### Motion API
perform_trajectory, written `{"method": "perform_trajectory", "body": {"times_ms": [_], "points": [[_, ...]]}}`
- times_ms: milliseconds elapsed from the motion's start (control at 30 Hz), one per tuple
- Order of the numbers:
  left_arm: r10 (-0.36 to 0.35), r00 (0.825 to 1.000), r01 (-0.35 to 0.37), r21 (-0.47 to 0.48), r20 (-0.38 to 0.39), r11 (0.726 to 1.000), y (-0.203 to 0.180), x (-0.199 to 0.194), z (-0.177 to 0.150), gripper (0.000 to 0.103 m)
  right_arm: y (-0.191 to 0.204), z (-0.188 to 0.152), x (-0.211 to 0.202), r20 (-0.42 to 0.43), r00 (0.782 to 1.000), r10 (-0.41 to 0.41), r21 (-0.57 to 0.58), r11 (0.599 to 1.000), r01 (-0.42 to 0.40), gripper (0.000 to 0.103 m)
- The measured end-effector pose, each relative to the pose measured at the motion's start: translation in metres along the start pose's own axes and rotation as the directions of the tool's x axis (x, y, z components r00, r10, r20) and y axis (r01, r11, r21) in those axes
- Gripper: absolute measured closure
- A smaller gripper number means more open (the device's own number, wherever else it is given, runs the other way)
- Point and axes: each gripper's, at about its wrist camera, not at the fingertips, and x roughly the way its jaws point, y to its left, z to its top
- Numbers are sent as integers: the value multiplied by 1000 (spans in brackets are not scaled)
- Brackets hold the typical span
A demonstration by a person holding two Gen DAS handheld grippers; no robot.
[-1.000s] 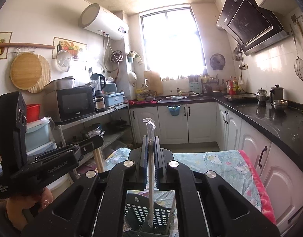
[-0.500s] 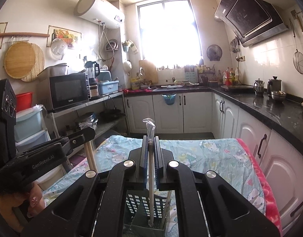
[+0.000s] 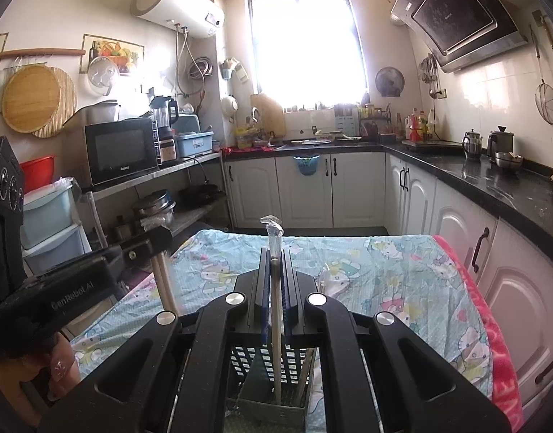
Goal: Organize utensils
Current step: 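Lift the chopsticks with the left tool and lower them into the caddy, then open the left tool to release the chopsticks and withdraw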
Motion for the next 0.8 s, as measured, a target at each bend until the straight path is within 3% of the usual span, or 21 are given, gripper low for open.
{"method": "perform_trajectory", "body": {"times_ms": [300, 433, 800], "points": [[18, 999, -19, 1, 39, 1000, 1, -1, 9, 100, -2, -2, 3, -18, 1000, -2, 6, 1000, 2, 97], [9, 999, -7, -42, 51, 999, 6, -4, 17, 100, -1, -2, 3, -22, 1000, -2, -1, 1000, 2, 97], [5, 992, -5, -4, 123, 1000, -8, -9, 35, 100, -5, 3, -1, -20, 1000, 7, 18, 1000, -7, 97]]}}
